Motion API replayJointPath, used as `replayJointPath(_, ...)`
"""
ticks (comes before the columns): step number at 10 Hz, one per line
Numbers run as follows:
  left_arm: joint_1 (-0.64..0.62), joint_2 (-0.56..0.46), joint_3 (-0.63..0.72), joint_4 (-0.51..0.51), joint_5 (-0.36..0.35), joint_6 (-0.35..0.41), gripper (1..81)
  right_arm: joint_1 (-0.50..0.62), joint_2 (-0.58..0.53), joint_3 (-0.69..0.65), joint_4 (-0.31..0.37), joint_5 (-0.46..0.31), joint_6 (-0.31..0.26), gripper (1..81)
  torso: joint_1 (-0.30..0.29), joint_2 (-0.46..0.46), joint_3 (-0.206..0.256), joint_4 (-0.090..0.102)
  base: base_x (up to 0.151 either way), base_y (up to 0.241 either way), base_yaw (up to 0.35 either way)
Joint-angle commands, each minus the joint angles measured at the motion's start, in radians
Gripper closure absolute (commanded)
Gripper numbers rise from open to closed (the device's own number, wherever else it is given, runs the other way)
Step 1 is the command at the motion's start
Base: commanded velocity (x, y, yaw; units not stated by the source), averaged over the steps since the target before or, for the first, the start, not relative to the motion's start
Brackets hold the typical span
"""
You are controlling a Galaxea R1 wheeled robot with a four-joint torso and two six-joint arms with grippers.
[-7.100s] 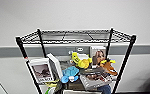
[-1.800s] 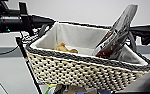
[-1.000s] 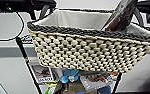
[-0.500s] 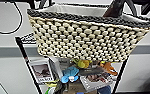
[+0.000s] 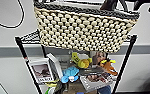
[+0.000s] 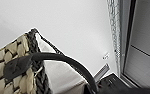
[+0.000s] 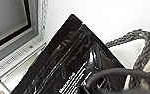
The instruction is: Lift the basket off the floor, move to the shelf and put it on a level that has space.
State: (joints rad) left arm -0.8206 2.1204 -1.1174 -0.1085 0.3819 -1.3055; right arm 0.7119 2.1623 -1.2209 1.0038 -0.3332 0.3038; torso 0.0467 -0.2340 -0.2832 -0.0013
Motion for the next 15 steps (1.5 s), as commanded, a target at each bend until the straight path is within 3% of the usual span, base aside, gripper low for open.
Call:
replayJointPath(1, -0.114, 0.103, -0.114, 0.079, -0.015, 0.005, 81.1, 0.131, 0.141, -0.161, -0.047, 0.034, -0.028, 81.1, 0.000, 0.000, 0.000, 0.000, 0.000, 0.000, 0.000)
replayJointPath(6, -0.024, 0.202, -0.271, 0.162, 0.011, 0.012, 81.1, 0.099, 0.245, -0.365, -0.105, -0.047, -0.049, 81.1, 0.000, 0.000, 0.000, 0.000, 0.000, 0.000, 0.000)
replayJointPath(9, -0.002, 0.239, -0.364, 0.196, 0.074, 0.042, 81.1, 0.071, 0.288, -0.456, -0.133, -0.072, -0.072, 81.1, 0.001, 0.001, -0.001, 0.000, 0.000, 0.000, 0.000)
replayJointPath(15, 0.068, 0.310, -0.478, 0.208, 0.074, 0.068, 81.1, -0.032, 0.425, -0.746, -0.139, -0.129, -0.184, 81.1, 0.001, 0.001, -0.001, 0.000, 0.000, 0.000, 0.000)
